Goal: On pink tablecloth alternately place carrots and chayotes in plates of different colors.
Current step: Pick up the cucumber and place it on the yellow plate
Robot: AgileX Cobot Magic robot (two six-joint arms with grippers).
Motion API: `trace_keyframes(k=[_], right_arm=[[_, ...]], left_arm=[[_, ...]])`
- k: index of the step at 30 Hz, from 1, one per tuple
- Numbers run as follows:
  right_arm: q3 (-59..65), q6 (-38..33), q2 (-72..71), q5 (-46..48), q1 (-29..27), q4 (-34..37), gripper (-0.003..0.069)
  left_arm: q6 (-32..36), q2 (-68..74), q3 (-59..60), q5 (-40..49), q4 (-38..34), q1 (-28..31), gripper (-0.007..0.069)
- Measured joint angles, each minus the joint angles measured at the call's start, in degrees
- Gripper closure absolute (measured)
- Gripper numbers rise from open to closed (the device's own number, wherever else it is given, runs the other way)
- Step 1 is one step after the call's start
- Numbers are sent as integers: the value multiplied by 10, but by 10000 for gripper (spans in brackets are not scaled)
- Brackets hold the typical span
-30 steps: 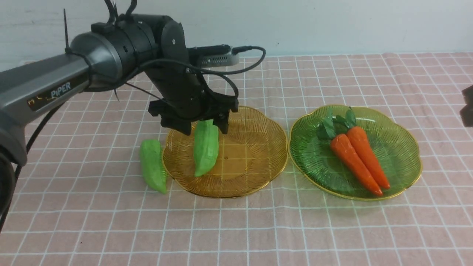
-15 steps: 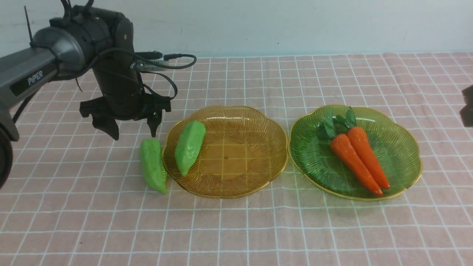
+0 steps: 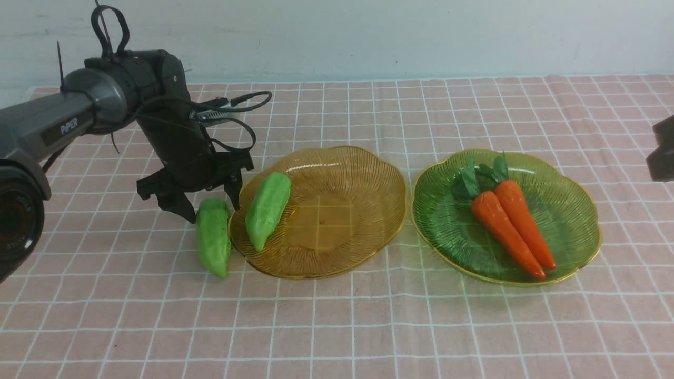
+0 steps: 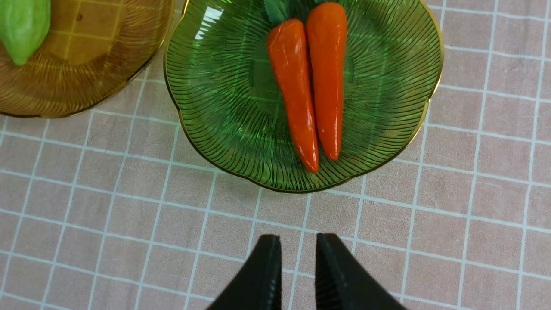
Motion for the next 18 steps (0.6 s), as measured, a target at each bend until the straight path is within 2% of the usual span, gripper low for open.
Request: trace_keyframes(k=[5, 10, 14, 18], right_arm=[[0, 0, -2, 0, 0, 0, 550], [0, 0, -19, 0, 0, 0, 550], [0, 0, -63, 0, 0, 0, 550], [10, 0, -177, 0, 0, 0, 550]], left_arm=[[3, 12, -1, -70, -46, -62, 354], [4, 34, -1, -126, -55, -101, 338], [4, 47, -1, -158, -56, -110, 291], [7, 48, -1, -168, -55, -107, 214]])
